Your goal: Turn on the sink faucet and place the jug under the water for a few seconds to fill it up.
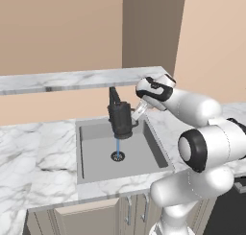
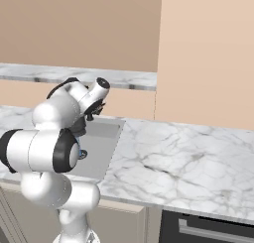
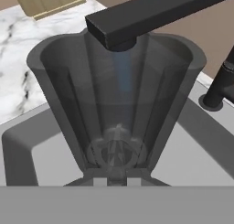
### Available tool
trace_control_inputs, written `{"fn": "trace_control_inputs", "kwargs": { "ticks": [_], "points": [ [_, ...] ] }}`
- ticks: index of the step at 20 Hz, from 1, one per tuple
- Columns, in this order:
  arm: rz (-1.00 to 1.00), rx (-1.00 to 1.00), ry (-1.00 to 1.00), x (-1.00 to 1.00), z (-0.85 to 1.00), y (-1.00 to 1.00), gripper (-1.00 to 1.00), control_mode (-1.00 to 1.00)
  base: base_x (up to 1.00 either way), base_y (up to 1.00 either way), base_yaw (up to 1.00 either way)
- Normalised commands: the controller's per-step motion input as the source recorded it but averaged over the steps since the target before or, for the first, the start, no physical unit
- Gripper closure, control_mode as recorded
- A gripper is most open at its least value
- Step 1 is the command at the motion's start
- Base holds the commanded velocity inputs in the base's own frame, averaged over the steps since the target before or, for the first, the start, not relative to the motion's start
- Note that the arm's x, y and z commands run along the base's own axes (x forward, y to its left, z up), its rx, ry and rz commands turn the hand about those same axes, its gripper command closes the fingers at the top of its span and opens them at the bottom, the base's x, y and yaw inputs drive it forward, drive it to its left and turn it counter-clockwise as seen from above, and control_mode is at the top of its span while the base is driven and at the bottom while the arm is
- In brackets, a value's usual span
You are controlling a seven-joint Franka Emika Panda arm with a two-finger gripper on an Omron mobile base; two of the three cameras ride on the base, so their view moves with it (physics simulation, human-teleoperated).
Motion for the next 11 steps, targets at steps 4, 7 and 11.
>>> {"fn": "trace_control_inputs", "kwargs": {
  "ticks": [4, 7, 11],
  "points": [
    [0.00, 0.00, 0.00, 0.00, 0.00, 0.00, 1.00, -1.00, 0.00, 0.00, 0.00],
    [0.00, 0.00, 0.00, 0.00, 0.00, 0.00, 1.00, -1.00, 0.00, 0.00, 0.00],
    [0.00, 0.00, 0.00, 0.00, 0.00, 0.00, 1.00, -1.00, 0.00, 0.00, 0.00]
  ]
}}
